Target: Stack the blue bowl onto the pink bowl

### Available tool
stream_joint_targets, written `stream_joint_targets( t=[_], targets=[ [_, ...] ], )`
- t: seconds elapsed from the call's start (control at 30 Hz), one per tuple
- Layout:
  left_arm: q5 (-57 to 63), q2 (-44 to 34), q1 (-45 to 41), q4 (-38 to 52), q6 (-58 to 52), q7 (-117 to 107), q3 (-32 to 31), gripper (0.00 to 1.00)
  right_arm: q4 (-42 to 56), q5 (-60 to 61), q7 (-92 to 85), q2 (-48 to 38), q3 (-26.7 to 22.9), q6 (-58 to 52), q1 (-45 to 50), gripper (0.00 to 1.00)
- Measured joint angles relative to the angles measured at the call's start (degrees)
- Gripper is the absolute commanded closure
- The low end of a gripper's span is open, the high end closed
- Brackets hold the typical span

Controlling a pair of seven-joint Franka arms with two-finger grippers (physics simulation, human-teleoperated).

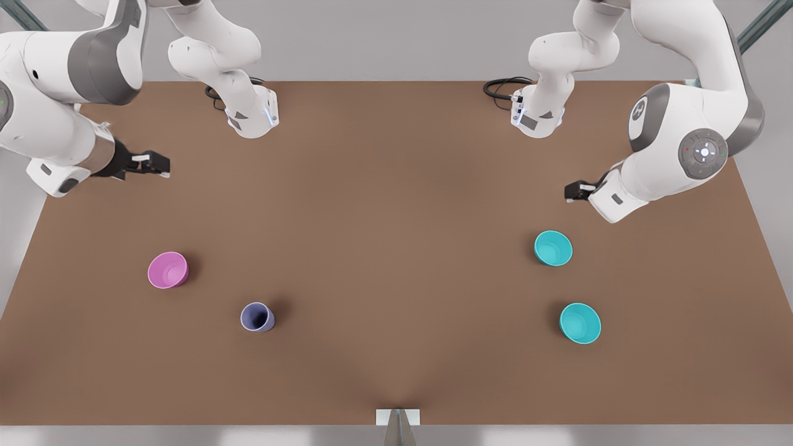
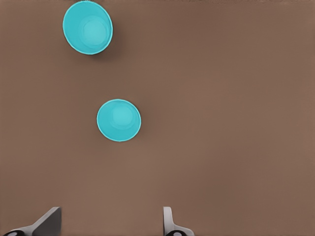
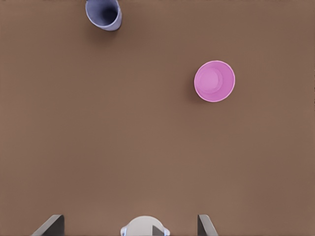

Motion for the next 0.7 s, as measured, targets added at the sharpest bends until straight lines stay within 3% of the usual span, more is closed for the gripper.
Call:
stream_joint_targets(
  t=[0.1, 0.37, 0.7],
  targets=[
    [-0.07, 0.14, 0.20, -0.10, 0.22, -0.19, 0.02, 0.00, 0.91, 0.04, 0.34, 1.69, -0.17, 0.29, -0.91, 0.00],
    [-0.12, 0.64, 0.46, -0.10, -1.40, -0.58, 0.02, 0.00, 1.22, 1.30, -1.71, 25.16, -0.28, 9.11, -19.27, 0.00],
    [-0.18, 0.53, 0.34, -0.11, -2.64, -0.90, -0.08, 0.00, 0.17, 10.79, -7.56, 36.09, 0.08, 22.86, -25.36, 0.00]
  ],
)
